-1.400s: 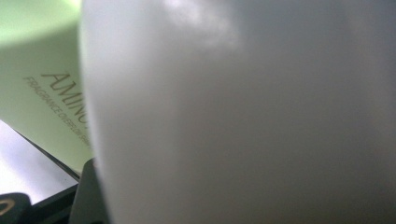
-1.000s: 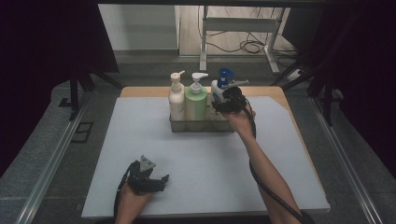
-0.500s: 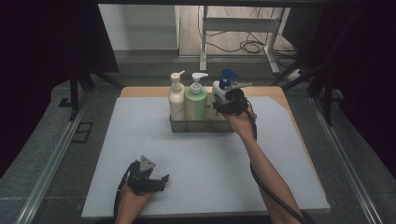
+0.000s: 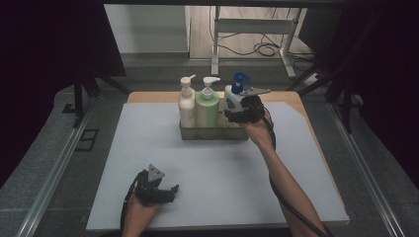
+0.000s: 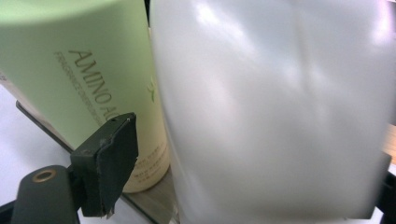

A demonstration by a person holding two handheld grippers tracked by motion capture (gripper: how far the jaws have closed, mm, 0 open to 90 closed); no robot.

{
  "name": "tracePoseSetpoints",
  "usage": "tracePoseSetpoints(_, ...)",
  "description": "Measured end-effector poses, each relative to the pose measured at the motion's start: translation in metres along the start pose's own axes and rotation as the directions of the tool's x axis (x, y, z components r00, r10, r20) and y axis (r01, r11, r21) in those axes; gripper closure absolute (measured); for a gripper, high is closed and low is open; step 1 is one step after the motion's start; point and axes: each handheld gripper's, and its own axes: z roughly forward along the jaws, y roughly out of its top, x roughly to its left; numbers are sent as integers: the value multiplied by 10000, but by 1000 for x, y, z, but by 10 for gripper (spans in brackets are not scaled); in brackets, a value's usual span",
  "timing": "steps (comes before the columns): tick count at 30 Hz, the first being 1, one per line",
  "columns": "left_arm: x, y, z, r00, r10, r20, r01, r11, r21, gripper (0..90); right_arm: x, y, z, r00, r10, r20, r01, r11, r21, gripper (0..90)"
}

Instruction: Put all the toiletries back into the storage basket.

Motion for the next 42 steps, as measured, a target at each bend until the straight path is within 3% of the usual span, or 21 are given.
tracePoseSetpoints(24,0,0,0,10000,-19,-4,19,10000,-8,117,-28,-28,-45,9977,75,-668,-35,9982,603,458)
tracePoseSetpoints(31,0,0,0,10000,-21,-4,21,10000,-7,117,-41,-35,-42,9971,323,-683,-260,9954,920,565)
tracePoseSetpoints(36,0,0,0,10000,-19,1,19,10000,-6,117,-48,-36,-36,9971,561,-521,-502,9929,1079,748)
tracePoseSetpoints(40,0,0,0,10000,-18,2,18,10000,-5,117,-48,-33,-27,9983,479,-336,-439,9927,1122,883)
tracePoseSetpoints(42,0,0,0,10000,-22,0,22,10000,-8,117,-48,-32,-22,9984,511,-251,-478,9919,1179,900)
